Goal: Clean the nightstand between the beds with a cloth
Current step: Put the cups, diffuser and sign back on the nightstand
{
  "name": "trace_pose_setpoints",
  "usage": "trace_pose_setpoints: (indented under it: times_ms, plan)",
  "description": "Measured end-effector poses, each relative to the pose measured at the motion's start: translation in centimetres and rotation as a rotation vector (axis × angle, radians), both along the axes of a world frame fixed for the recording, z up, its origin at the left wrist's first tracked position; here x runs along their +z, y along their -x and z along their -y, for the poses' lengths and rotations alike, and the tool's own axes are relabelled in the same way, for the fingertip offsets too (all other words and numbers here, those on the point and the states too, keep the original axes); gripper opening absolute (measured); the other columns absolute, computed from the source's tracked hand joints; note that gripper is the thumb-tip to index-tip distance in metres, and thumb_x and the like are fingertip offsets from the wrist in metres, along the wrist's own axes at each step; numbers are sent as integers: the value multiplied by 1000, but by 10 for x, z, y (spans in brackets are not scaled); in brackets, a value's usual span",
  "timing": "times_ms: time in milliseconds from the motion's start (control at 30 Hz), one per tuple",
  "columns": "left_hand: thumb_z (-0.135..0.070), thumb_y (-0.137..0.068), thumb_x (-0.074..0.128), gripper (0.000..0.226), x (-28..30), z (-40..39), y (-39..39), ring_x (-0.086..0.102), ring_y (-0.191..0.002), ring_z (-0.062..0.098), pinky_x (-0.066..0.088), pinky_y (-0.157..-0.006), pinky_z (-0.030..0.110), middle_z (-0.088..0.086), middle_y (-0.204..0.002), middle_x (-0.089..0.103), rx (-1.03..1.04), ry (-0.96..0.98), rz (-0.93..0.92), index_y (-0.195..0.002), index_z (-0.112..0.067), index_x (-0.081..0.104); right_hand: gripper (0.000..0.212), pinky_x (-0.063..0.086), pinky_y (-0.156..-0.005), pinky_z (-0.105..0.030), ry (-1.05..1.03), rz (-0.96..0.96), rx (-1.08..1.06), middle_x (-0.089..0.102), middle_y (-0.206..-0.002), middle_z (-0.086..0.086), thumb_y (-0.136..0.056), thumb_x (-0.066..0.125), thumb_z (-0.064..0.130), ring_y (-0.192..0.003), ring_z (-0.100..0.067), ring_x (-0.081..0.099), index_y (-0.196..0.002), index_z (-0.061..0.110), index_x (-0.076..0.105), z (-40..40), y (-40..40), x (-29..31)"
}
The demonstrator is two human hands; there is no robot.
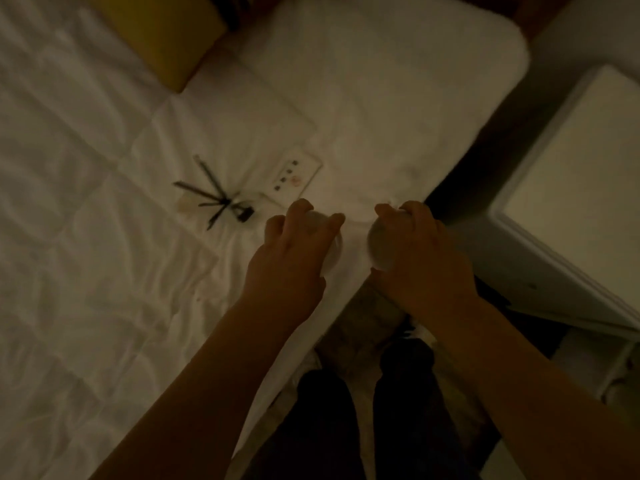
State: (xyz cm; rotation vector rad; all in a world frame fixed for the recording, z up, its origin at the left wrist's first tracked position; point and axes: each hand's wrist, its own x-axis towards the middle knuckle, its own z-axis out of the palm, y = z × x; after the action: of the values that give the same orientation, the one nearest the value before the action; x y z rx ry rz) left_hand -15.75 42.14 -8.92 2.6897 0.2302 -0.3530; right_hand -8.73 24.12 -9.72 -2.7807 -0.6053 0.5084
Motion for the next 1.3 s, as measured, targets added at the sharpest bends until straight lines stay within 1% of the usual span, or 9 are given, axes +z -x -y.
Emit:
trace_pose_setpoints:
  times_ms: [100,167,233,367,567,733,967,1100,1300]
  plan:
    - [-15,-69,71,86,1,42,-48,33,-119,31,51,-64,40,2,-142,25,-91,55,11,-139,-43,29,81,53,-79,-47,-33,19,-75,33,-139,-7,-73,74,31,-116,-40,48,-140,33,27,53,-31,1]
    - [-13,-72,71,84,1,74,-80,34,-119,31,49,-64,39,1,-141,25,-154,91,27,-137,-45,28,80,52,-81,-47,-25,41,-128,38,-136,-8,-72,72,32,-114,-38,49,-140,30,30,86,-50,4]
    - [-13,-74,73,85,-1,111,-115,34,-119,30,45,-64,36,0,-140,22,-212,114,38,-135,-49,27,84,52,-75,-44,-26,70,-224,41,-132,-6,-66,77,32,-111,-35,51,-137,30,33,124,-70,9]
    - [-21,-73,77,84,-3,182,-174,33,-122,29,48,-74,37,-2,-140,18,-322,90,44,-135,-50,29,96,50,-73,-43,25,43,-354,35,-137,-2,-62,81,36,-117,-31,45,-140,36,24,193,-104,15]
    - [-20,-72,79,82,-17,275,-244,30,-128,32,46,-92,47,4,-145,20,-448,54,47,-135,-45,32,96,48,-72,-38,64,41,-476,35,-142,-4,-64,79,40,-119,-31,45,-142,34,23,275,-144,2]
    - [-18,-75,76,76,-33,332,-295,34,-127,30,50,-91,50,3,-144,23,-528,-12,36,-134,-44,35,93,40,-66,-33,26,36,-561,37,-139,-5,-65,78,40,-115,-31,48,-140,35,22,331,-179,-18]
    - [-22,-77,75,77,-54,375,-351,32,-126,35,50,-93,50,6,-145,21,-572,-131,3,-137,-42,32,93,50,-75,-41,26,48,-612,37,-142,-5,-67,77,43,-118,-32,47,-142,34,22,375,-228,-38]
    - [-18,-75,74,76,-60,386,-380,35,-124,37,51,-90,49,7,-144,25,-592,-130,42,-136,-41,35,92,50,-79,-44,32,34,-630,35,-145,-5,-70,76,42,-122,-34,44,-144,31,22,381,-255,-48]
    - [-17,-77,71,74,-61,393,-407,31,-128,35,51,-87,47,5,-147,21,-647,-142,25,-136,-42,34,92,50,-83,-44,31,26,-669,34,-145,-6,-71,77,40,-123,-34,44,-145,29,23,378,-283,-57]
